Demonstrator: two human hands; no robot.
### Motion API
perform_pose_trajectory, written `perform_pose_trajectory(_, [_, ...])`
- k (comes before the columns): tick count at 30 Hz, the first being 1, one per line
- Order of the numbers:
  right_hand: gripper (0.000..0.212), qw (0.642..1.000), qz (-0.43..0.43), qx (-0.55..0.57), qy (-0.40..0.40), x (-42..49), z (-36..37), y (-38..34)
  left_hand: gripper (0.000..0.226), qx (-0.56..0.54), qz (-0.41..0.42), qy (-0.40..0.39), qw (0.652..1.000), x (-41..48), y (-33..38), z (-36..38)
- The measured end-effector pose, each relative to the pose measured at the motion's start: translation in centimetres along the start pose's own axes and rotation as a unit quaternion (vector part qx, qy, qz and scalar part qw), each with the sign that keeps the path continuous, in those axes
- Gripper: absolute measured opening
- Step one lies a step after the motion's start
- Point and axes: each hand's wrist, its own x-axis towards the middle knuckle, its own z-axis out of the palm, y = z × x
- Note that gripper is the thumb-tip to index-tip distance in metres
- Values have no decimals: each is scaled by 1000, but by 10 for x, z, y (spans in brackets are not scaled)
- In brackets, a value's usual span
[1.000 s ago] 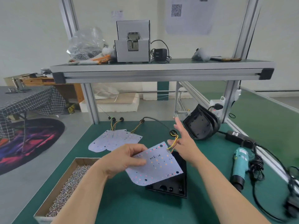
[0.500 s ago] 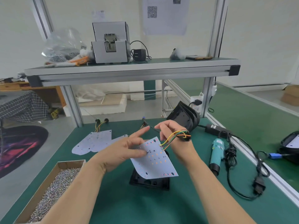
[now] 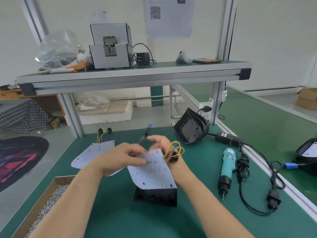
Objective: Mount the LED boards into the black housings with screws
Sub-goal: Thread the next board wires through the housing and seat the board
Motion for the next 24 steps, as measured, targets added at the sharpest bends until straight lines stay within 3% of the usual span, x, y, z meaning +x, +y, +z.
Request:
perform_pose_trajectory(3, [60,997,64,-15,-29,-8,-3,18,8,-26,-16,66,997,-8,-17,-21])
perform_pose_trajectory(5, [50,979,89,-166,-76,-10,-4,34,34,-69,-11,132,989,-16,-32,-34])
perform_pose_trajectory(7, [44,957,89,-263,-81,-13,-4,49,35,-210,25,177,961,-24,-42,-43])
perform_pose_trajectory(9, [43,962,91,-255,-44,-14,-1,58,24,-335,67,179,923,-29,-43,-43])
perform_pose_trajectory(11, [43,968,84,-237,-8,-10,2,59,26,-369,104,161,909,-34,-38,-38])
perform_pose_trajectory(13, [52,972,81,-218,15,-4,4,57,28,-356,142,94,919,-38,-25,-35])
perform_pose_trajectory(17, [76,969,94,-230,1,11,10,47,24,-325,179,-8,929,-51,8,-25])
perform_pose_trajectory(19, [86,963,82,-255,-16,20,20,45,16,-390,234,-72,887,-53,25,-15])
perform_pose_trajectory(21, [85,961,83,-261,-32,28,31,46,26,-538,260,-157,786,-48,44,-3])
perform_pose_trajectory(22, [76,960,89,-263,-28,31,36,46,30,-570,272,-153,760,-45,54,1])
perform_pose_trajectory(24, [41,959,78,-271,-25,37,46,47,24,-592,285,-127,743,-40,72,2])
